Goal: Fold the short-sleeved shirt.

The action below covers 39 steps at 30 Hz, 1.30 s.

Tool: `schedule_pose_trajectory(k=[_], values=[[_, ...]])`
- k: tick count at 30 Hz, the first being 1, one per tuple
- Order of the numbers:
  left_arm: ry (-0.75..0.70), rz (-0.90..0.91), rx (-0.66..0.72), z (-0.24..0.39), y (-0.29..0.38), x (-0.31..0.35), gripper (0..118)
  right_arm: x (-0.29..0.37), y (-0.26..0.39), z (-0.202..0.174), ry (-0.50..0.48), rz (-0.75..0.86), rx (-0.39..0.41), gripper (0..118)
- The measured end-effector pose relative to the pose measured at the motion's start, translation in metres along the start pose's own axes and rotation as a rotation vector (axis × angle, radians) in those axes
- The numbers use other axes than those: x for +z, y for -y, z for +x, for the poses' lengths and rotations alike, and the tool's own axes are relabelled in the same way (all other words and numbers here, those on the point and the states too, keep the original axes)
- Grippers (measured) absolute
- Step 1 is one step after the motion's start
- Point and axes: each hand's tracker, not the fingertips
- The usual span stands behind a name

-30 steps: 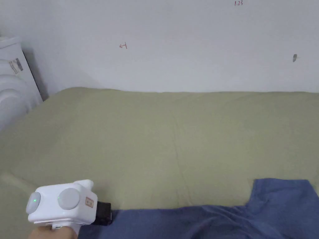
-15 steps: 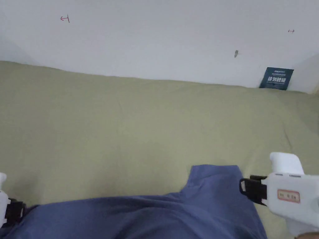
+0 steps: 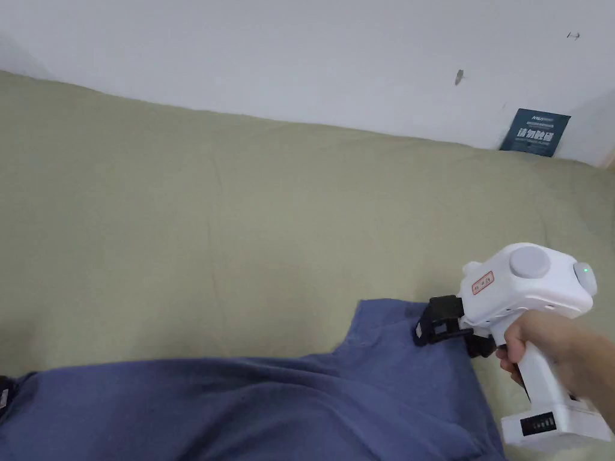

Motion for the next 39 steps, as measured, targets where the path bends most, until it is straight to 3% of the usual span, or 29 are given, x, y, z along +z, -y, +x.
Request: schedule_pose_trajectory(k=[1, 3, 4, 6, 9, 17, 29, 35, 39], values=[[0.003, 0.0, -0.001, 0.0, 0.0, 0.0, 0, 0.0, 0.005, -0.002, 0.069, 0.028, 0.038, 69], [0.01, -0.001, 0.003, -0.003, -0.001, -0.001, 0, 0.001, 0.012, -0.006, 0.063, 0.051, 0.078, 65], [0.013, -0.002, 0.007, -0.004, -0.002, -0.002, 0, 0.004, 0.013, -0.005, 0.063, 0.058, 0.071, 54], [0.017, 0.0, 0.013, -0.005, -0.002, -0.002, 0, 0.012, 0.017, -0.007, 0.113, 0.095, 0.078, 1], [0.014, 0.002, 0.003, -0.003, -0.003, -0.001, 0, 0.019, 0.02, -0.012, 0.014, 0.105, 0.092, 1], [0.12, 0.053, -0.019, 0.002, 0.007, 0.032, 0, 0.087, 0.067, -0.039, -0.088, 0.233, 0.141, 1], [0.199, 0.241, -0.092, -0.013, 0.049, 0.153, 0, 0.209, 0.169, -0.042, -0.134, 0.352, 0.283, 1], [0.157, 0.237, -0.107, -0.03, 0.1, 0.191, 0, 0.237, 0.233, -0.013, -0.146, 0.35, 0.262, 1], [0.161, 0.178, -0.07, -0.046, 0.131, 0.194, 0, 0.227, 0.272, 0.01, -0.127, 0.312, 0.204, 1]])
